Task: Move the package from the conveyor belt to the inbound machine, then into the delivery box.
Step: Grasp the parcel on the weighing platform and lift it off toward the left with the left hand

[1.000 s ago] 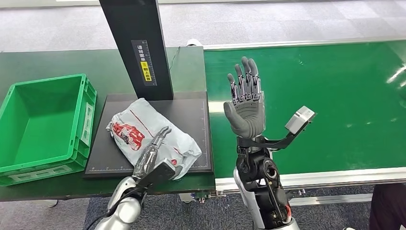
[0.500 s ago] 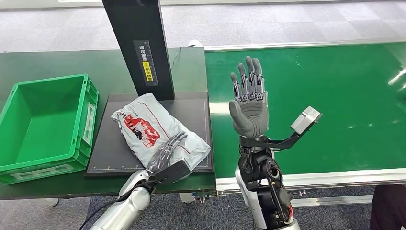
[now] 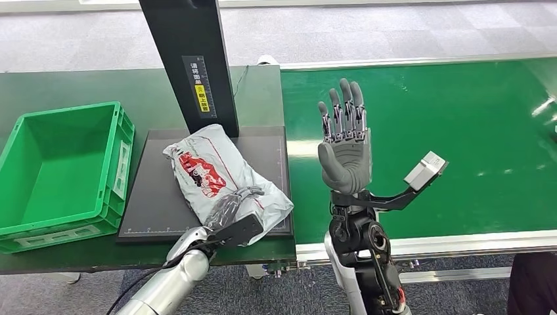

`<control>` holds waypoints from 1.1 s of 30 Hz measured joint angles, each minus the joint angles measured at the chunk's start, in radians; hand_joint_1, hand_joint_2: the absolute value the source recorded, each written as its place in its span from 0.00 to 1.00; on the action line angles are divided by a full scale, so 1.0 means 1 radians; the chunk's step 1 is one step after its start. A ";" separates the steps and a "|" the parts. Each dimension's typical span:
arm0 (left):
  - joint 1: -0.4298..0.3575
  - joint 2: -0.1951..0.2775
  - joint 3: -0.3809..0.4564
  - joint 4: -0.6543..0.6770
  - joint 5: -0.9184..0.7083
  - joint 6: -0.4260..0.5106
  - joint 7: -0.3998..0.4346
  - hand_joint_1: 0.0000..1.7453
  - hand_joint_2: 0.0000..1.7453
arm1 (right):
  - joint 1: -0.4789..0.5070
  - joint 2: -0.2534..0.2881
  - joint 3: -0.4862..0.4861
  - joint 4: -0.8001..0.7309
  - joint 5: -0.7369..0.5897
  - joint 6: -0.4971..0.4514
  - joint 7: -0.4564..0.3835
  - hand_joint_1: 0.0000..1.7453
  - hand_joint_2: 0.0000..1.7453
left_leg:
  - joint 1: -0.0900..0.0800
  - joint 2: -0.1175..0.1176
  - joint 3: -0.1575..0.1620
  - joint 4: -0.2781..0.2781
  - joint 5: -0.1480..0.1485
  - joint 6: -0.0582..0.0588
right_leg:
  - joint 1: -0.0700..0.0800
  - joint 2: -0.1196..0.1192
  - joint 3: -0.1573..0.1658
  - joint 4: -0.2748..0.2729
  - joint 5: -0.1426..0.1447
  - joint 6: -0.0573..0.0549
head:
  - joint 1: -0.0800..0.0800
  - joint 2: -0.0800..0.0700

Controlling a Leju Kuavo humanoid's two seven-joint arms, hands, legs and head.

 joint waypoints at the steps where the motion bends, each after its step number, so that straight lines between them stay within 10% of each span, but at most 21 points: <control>1: 0.000 0.001 0.000 0.000 0.010 0.010 -0.009 1.00 1.00 | 0.004 0.000 0.000 -0.003 0.001 0.002 0.000 0.00 1.00 | 0.000 0.000 0.000 0.000 0.000 0.000 | 0.000 0.000 0.000 0.000 0.000 0.000 | 0.000 0.000; 21: 0.037 0.040 0.003 -0.106 0.136 0.102 -0.090 1.00 1.00 | 0.029 -0.001 0.002 -0.021 0.003 0.008 0.000 0.00 1.00 | 0.000 0.000 -0.002 0.000 0.000 0.000 | 0.000 0.000 -0.003 0.000 0.000 0.000 | 0.000 0.000; 33: 0.188 0.092 0.136 -0.702 0.398 0.306 -0.235 1.00 1.00 | 0.070 -0.008 0.000 -0.047 -0.007 -0.020 -0.022 0.00 1.00 | 0.000 0.001 -0.005 0.000 0.000 0.000 | 0.000 0.001 -0.006 0.000 0.000 0.000 | 0.000 0.000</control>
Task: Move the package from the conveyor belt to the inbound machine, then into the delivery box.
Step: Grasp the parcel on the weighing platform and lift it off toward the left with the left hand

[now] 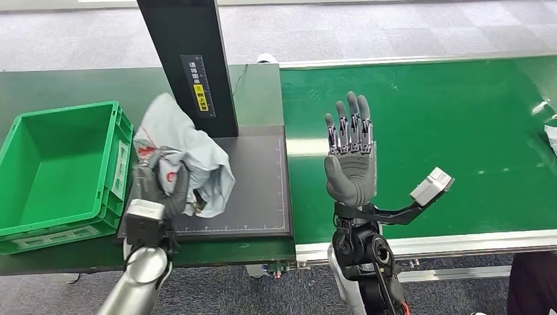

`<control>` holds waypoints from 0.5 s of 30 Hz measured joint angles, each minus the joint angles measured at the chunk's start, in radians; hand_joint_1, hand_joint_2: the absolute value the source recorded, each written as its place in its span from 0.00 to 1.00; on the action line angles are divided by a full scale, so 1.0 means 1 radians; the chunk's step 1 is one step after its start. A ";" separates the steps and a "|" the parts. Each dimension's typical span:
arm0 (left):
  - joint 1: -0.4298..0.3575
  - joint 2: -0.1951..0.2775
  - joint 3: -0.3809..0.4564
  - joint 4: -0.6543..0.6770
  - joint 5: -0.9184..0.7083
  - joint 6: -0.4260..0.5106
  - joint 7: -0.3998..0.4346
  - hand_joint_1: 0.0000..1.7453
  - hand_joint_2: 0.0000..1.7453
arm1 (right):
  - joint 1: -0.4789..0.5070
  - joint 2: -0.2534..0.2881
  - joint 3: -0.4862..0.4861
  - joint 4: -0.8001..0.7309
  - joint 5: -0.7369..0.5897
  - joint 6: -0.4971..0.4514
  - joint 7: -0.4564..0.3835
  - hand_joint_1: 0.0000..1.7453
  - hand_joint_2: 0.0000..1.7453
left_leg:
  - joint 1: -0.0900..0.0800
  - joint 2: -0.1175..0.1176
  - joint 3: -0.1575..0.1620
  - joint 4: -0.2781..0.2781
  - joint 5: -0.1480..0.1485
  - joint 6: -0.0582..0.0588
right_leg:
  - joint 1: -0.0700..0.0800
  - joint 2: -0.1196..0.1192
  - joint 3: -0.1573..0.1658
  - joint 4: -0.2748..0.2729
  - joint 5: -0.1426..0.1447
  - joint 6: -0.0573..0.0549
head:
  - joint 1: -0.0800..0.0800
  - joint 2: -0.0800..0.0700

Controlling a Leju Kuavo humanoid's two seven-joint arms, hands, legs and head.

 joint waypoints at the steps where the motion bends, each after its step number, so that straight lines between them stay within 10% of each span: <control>1: 0.006 0.002 0.016 -0.050 0.016 0.006 -0.006 1.00 1.00 | 0.001 0.000 0.000 -0.003 0.000 -0.004 -0.001 0.00 1.00 | 0.000 0.000 0.000 0.000 0.000 0.000 | 0.000 0.000 0.000 0.000 0.000 0.000 | 0.000 0.000; 15: -0.042 0.020 0.147 -0.448 0.032 0.056 0.010 1.00 1.00 | 0.025 0.011 -0.005 -0.041 0.006 -0.022 0.005 0.00 1.00 | 0.000 0.000 0.000 0.000 0.000 0.000 | 0.000 0.000 0.000 0.000 0.000 0.000 | 0.000 0.000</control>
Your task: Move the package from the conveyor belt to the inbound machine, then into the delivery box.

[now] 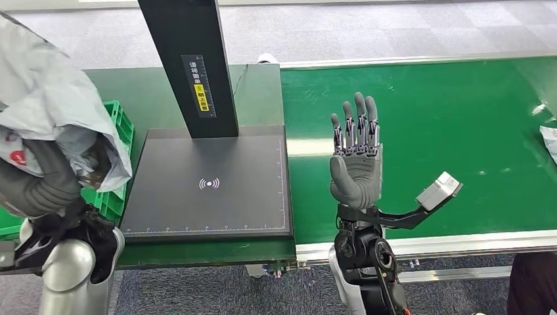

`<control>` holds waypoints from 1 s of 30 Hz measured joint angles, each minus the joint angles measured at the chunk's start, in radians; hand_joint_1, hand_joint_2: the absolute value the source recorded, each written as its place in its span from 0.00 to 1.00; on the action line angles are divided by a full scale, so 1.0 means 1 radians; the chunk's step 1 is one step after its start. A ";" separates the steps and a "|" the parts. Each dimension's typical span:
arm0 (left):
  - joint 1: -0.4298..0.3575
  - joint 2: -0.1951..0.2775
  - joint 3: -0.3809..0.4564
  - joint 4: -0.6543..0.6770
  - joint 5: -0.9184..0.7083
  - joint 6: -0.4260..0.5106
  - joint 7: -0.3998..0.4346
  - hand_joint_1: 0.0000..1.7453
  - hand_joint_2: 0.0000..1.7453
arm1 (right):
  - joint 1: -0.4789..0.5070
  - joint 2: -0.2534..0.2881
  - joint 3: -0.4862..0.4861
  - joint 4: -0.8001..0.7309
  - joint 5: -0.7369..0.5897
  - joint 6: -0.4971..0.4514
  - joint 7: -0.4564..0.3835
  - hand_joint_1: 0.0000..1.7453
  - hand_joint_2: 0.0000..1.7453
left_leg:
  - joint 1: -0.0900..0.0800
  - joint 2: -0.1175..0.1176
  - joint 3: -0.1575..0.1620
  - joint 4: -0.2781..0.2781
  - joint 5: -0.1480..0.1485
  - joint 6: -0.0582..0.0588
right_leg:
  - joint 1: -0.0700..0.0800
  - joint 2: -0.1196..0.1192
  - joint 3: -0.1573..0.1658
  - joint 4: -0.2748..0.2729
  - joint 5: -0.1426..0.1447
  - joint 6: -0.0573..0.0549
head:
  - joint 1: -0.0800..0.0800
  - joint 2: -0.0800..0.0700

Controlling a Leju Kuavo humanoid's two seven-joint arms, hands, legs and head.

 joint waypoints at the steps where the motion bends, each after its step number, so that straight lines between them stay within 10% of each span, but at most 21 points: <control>1: -0.011 0.002 0.012 -0.003 -0.013 0.005 0.022 1.00 1.00 | 0.002 0.001 0.000 -0.001 0.002 0.004 0.002 0.00 1.00 | 0.000 0.000 0.000 0.000 0.000 0.000 | 0.000 0.000 0.000 0.000 0.000 0.000 | 0.000 0.000; 14: -0.128 0.035 0.226 0.172 -0.043 -0.059 0.142 1.00 1.00 | 0.007 0.018 -0.010 -0.006 0.008 0.036 0.024 0.00 1.00 | 0.000 0.001 0.001 0.000 0.001 -0.002 | 0.000 0.001 0.000 0.001 0.000 -0.001 | 0.000 0.000; 30: -0.312 0.152 0.394 0.852 -0.158 -0.240 0.248 1.00 1.00 | 0.012 0.020 -0.021 -0.017 -0.004 0.054 0.060 0.00 1.00 | 0.000 0.005 0.001 0.000 0.002 -0.003 | 0.000 0.004 -0.002 0.002 0.001 -0.002 | 0.000 0.000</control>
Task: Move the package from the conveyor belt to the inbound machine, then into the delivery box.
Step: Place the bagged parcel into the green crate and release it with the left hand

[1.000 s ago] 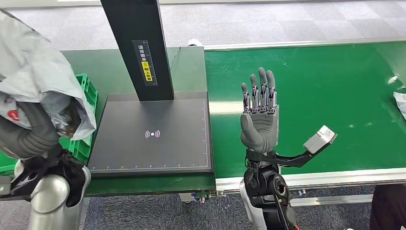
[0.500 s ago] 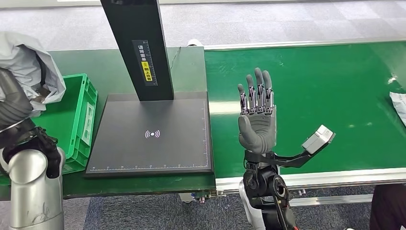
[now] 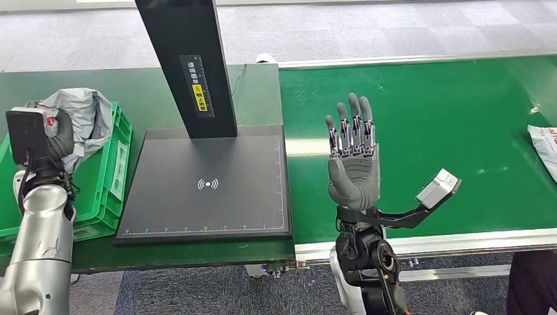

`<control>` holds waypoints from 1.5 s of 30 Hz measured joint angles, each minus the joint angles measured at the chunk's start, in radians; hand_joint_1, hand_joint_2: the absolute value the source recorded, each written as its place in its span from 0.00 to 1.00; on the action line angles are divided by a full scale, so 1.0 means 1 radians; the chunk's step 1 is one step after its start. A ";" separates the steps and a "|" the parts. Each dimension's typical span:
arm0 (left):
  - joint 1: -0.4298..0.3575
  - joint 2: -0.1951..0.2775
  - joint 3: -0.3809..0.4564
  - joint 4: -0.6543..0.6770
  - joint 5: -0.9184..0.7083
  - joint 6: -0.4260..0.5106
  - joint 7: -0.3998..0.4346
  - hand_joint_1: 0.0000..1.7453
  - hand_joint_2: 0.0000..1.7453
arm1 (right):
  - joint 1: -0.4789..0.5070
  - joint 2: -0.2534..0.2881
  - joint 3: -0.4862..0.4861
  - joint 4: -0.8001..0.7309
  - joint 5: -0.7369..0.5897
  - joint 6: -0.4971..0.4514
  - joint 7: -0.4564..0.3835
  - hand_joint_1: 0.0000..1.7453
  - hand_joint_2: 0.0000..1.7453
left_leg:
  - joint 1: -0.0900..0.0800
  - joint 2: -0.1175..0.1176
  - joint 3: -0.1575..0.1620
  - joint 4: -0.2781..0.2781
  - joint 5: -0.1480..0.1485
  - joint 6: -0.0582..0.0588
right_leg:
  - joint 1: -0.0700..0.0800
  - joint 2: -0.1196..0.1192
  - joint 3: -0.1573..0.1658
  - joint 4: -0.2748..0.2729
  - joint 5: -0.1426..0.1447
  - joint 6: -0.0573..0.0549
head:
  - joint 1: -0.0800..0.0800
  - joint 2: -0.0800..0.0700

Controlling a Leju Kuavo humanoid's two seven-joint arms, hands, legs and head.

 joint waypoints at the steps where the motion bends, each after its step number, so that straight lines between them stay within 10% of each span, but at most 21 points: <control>1: -0.003 0.002 0.001 0.019 -0.002 -0.002 0.002 1.00 1.00 | 0.001 0.000 0.000 0.000 0.000 0.000 0.000 0.00 1.00 | 0.000 0.000 0.000 0.000 0.000 0.000 | 0.000 0.000 0.000 0.000 0.000 0.000 | 0.000 0.000; 7: -0.017 0.011 0.005 0.099 -0.031 -0.001 0.029 1.00 1.00 | 0.006 0.000 0.000 0.000 -0.003 0.003 0.007 0.00 1.00 | 0.000 0.000 0.000 0.000 0.000 0.000 | 0.000 0.000 0.000 0.000 0.000 0.000 | 0.000 0.000; 8: -0.019 0.013 0.008 0.112 -0.032 0.000 0.027 0.91 1.00 | 0.008 0.000 0.000 0.000 -0.004 0.003 0.008 0.00 1.00 | 0.000 0.000 0.000 0.000 0.000 0.000 | 0.000 0.000 0.000 0.000 0.000 0.000 | 0.000 0.000; 12: -0.021 0.022 0.031 0.158 -0.030 0.000 0.011 0.00 1.00 | 0.016 0.000 0.000 0.000 -0.005 0.007 0.010 0.00 1.00 | 0.000 0.000 0.000 0.000 0.000 0.000 | 0.000 0.000 -0.001 0.000 0.000 0.000 | 0.000 0.000; 17: -0.021 0.028 0.055 0.177 -0.031 -0.004 0.014 0.00 1.00 | 0.017 0.006 0.000 0.000 -0.010 0.010 0.019 0.00 1.00 | 0.000 0.000 -0.001 0.000 0.000 0.000 | 0.000 0.000 -0.001 0.000 0.000 0.000 | 0.000 0.000; 21: -0.019 0.030 0.079 0.176 -0.009 0.001 0.013 0.00 0.00 | 0.017 0.009 0.000 0.000 -0.008 0.011 0.026 0.00 1.00 | 0.000 0.000 -0.001 0.000 0.000 0.000 | 0.000 0.000 -0.001 0.000 0.000 0.000 | 0.000 0.000; 29: 0.043 0.022 0.132 0.068 0.043 -0.009 0.010 0.00 0.00 | 0.017 0.009 0.000 0.000 -0.003 0.007 0.035 0.00 1.00 | 0.000 0.000 -0.001 0.000 0.000 0.000 | 0.000 0.000 -0.001 0.000 0.000 0.000 | 0.000 0.000; 32: 0.072 0.014 0.149 0.010 0.067 0.013 0.003 0.00 0.75 | 0.016 0.010 0.001 0.000 0.003 -0.006 0.046 0.00 1.00 | 0.000 0.000 -0.001 0.000 0.000 0.000 | 0.000 0.000 -0.001 0.000 0.000 0.000 | 0.000 0.000; 33: 0.082 0.011 0.154 -0.011 0.075 0.019 0.000 0.00 1.00 | 0.015 0.010 0.001 0.000 0.006 -0.011 0.048 0.00 0.75 | 0.000 0.000 -0.001 0.000 0.000 0.000 | 0.000 0.000 -0.001 0.000 0.000 0.000 | 0.000 0.000; 36: 0.113 0.001 0.167 -0.083 0.097 0.036 -0.011 0.00 1.00 | 0.015 0.011 0.001 0.000 0.025 -0.034 0.052 0.00 0.00 | 0.000 0.000 -0.001 0.000 0.000 0.000 | 0.000 0.000 -0.001 0.000 0.000 0.000 | 0.000 0.000; 45: 0.330 -0.095 0.140 -0.463 0.205 0.112 -0.106 0.00 1.00 | 0.013 0.007 0.026 0.006 0.195 -0.138 0.062 0.00 0.00 | 0.000 0.001 -0.001 0.000 -0.002 -0.001 | 0.000 0.001 -0.001 0.000 -0.001 0.000 | 0.000 0.000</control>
